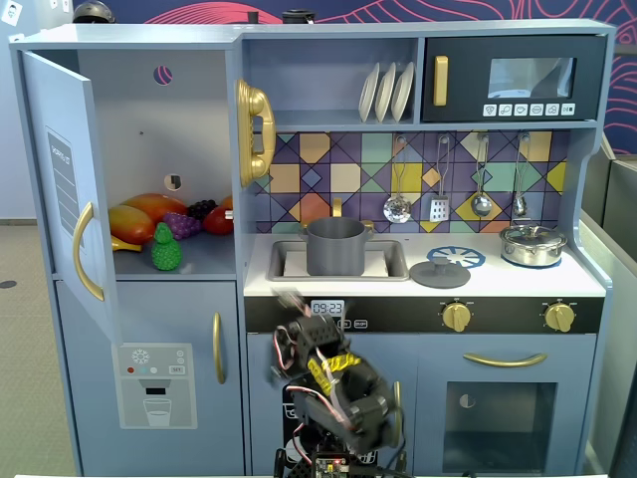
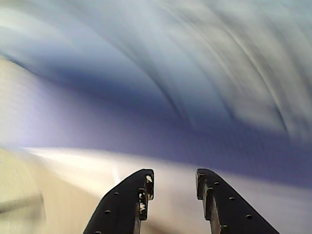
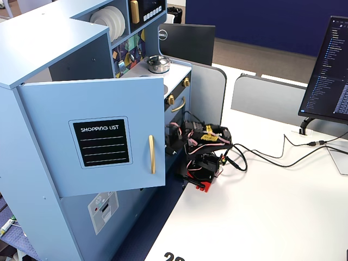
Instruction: Pick up the green pineapple from the left cabinet and place it in the gray recipient
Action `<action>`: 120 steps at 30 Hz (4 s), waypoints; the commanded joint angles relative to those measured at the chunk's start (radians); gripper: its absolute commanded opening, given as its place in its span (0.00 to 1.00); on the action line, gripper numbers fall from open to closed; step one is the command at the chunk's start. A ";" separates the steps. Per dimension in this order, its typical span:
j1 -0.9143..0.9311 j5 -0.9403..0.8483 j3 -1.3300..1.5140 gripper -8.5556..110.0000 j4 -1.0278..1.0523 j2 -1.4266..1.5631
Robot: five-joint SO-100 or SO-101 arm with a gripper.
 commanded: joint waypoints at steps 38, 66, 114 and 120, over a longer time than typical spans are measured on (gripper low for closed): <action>-0.132 -0.161 -0.543 0.41 -1.252 -0.828; -0.161 -0.199 -0.966 0.37 -1.284 -1.285; 0.721 -0.049 -0.661 0.07 -1.275 -0.431; 0.750 -0.067 -0.884 0.07 -1.054 -0.646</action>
